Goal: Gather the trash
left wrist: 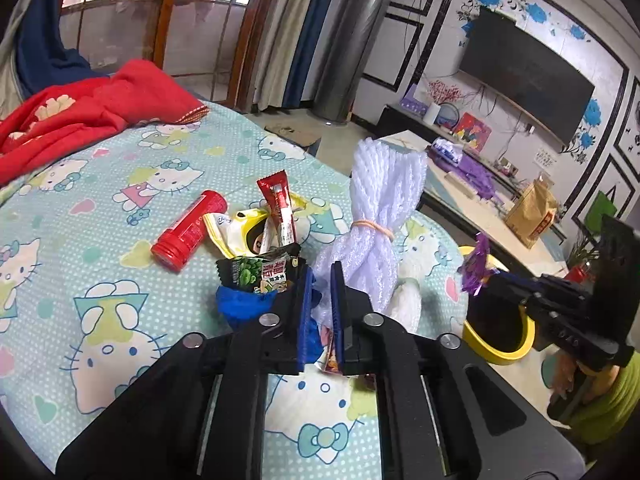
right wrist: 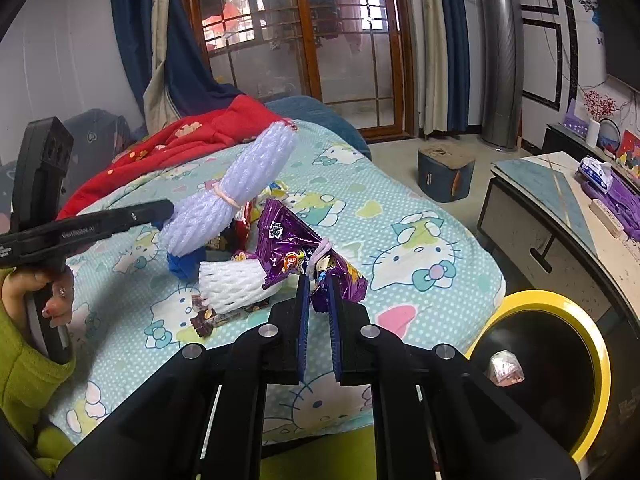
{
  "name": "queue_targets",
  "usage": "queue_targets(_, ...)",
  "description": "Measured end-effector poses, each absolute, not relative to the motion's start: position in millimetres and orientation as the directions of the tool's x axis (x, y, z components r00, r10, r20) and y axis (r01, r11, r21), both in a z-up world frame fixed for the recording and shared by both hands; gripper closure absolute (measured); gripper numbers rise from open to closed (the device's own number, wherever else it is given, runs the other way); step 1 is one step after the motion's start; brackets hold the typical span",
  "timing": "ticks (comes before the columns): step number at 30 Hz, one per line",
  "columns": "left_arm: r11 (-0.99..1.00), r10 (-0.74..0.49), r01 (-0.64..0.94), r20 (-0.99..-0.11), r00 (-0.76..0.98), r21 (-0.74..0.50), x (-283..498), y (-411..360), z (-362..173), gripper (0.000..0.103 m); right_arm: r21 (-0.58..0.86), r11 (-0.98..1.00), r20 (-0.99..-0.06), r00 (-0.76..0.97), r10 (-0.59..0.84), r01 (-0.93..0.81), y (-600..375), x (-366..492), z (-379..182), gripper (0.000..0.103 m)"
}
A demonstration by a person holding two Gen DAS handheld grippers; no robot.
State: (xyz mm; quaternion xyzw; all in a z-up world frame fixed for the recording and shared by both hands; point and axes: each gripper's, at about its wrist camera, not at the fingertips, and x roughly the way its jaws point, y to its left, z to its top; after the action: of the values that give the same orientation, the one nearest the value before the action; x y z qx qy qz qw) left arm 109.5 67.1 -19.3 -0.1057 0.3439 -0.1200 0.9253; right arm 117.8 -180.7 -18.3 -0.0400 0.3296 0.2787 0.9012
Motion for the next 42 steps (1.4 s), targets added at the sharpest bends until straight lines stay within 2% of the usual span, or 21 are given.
queue_targets(1, 0.945, -0.307, 0.158, -0.614, 0.727, -0.285, 110.8, 66.1, -20.4, 0.086, 0.112, 0.843, -0.615, 0.630, 0.475, -0.527, -181.8, 117.9, -17.7, 0.094)
queue_targets(6, 0.951, -0.304, 0.184, -0.650, 0.696, -0.248, 120.8, 52.2, -25.0, 0.084, 0.123, 0.851, -0.602, 0.643, 0.473, -0.511, -190.5, 120.7, -12.5, 0.094)
queue_targets(8, 0.955, -0.297, 0.205, -0.666, 0.684, -0.216, 128.6, 42.2, -26.2, 0.074, 0.126, 0.854, -0.595, 0.650, 0.473, -0.505, -195.1, 121.7, -9.8, 0.094)
queue_targets(9, 0.957, -0.289, 0.208, -0.673, 0.681, -0.200, 131.2, 39.4, -26.9, 0.072, 0.127, 0.856, -0.592, 0.654, 0.472, -0.502, -196.6, 121.1, -8.7, 0.094)
queue_targets(15, 0.969, -0.229, 0.223, -0.716, 0.660, -0.105, 147.1, 20.3, -34.4, 0.072, 0.146, 0.865, -0.569, 0.674, 0.470, -0.480, -212.9, 121.1, -0.8, 0.094)
queue_targets(16, 0.968, -0.233, 0.226, -0.721, 0.653, -0.108, 149.5, 18.4, -35.9, 0.077, 0.150, 0.868, -0.566, 0.679, 0.468, -0.473, -216.9, 121.5, 0.4, 0.094)
queue_targets(17, 0.967, -0.235, 0.230, -0.724, 0.648, -0.108, 151.1, 16.8, -37.2, 0.092, 0.154, 0.870, -0.563, 0.681, 0.467, -0.469, -219.9, 122.2, 1.0, 0.094)
queue_targets(18, 0.967, -0.233, 0.233, -0.728, 0.645, -0.103, 152.6, 14.7, -38.6, 0.100, 0.158, 0.871, -0.561, 0.684, 0.467, -0.465, -221.9, 122.3, 1.5, 0.094)
queue_targets(19, 0.967, -0.229, 0.236, -0.732, 0.642, -0.096, 154.1, 12.4, -39.9, 0.103, 0.164, 0.873, -0.558, 0.687, 0.465, -0.459, -225.6, 122.9, 2.2, 0.094)
queue_targets(29, 0.952, -0.278, 0.291, -0.676, 0.682, -0.098, 153.3, -10.9, -16.5, 0.103, 0.183, 0.891, -0.536, 0.718, 0.445, -0.415, -250.1, 123.2, 7.5, 0.094)
queue_targets(32, 0.959, -0.224, 0.284, -0.672, 0.705, -0.022, 154.0, -19.9, -9.8, 0.103, 0.189, 0.893, -0.532, 0.722, 0.442, -0.408, -255.1, 122.3, 8.1, 0.094)
queue_targets(33, 0.965, -0.191, 0.261, -0.658, 0.728, 0.009, 153.8, -19.7, -7.9, 0.100, 0.192, 0.893, -0.532, 0.722, 0.442, -0.406, -256.3, 122.4, 8.2, 0.094)
queue_targets(35, 0.973, -0.171, 0.232, -0.669, 0.724, 0.003, 159.3, -14.2, -9.9, 0.047, 0.195, 0.893, -0.533, 0.721, 0.443, -0.405, -256.9, 122.8, 8.1, 0.094)
queue_targets(39, 0.984, -0.130, 0.178, -0.719, 0.682, -0.009, 177.2, -3.4, -22.9, 0.047, 0.200, 0.892, -0.528, 0.723, 0.446, -0.405, -258.3, 122.6, 10.0, 0.094)
queue_targets(42, 0.986, -0.143, 0.156, -0.760, 0.635, -0.056, 189.2, 3.5, -35.3, 0.055, 0.205, 0.894, -0.517, 0.731, 0.445, -0.398, -262.7, 121.0, 13.9, 0.094)
